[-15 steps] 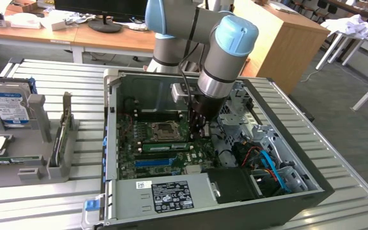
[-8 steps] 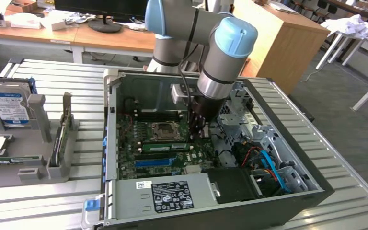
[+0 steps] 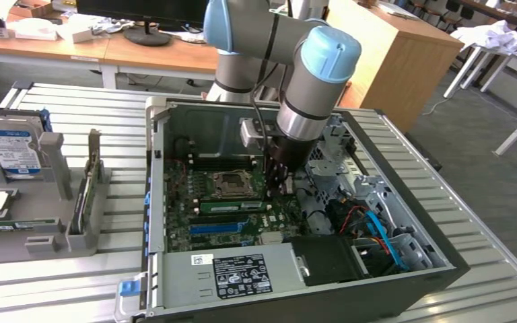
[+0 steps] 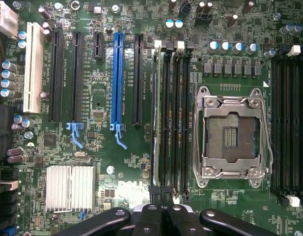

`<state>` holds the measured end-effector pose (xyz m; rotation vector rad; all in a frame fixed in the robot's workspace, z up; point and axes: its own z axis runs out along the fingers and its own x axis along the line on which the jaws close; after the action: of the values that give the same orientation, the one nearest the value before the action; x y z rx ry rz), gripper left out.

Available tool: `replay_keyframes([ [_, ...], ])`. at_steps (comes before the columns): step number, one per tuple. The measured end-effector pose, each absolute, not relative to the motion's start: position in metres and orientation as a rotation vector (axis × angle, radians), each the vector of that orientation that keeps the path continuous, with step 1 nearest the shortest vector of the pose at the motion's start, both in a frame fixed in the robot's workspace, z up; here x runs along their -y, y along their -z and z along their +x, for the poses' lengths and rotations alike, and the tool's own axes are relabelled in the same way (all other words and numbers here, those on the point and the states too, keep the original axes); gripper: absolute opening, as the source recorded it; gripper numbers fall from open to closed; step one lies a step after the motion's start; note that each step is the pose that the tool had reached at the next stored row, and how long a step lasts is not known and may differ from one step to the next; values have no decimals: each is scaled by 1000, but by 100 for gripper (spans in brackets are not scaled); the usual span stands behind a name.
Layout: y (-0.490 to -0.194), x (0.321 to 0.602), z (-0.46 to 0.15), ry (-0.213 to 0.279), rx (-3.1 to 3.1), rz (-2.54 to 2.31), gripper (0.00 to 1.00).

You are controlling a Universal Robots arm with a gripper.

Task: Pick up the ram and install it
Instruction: 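Press down the ram until it locks into place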

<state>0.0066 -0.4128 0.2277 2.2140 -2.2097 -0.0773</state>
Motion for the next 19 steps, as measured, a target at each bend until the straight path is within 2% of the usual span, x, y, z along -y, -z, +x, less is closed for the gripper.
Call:
replay_keyframes([
  [19,-223,413,7,76,2210,2215,11],
])
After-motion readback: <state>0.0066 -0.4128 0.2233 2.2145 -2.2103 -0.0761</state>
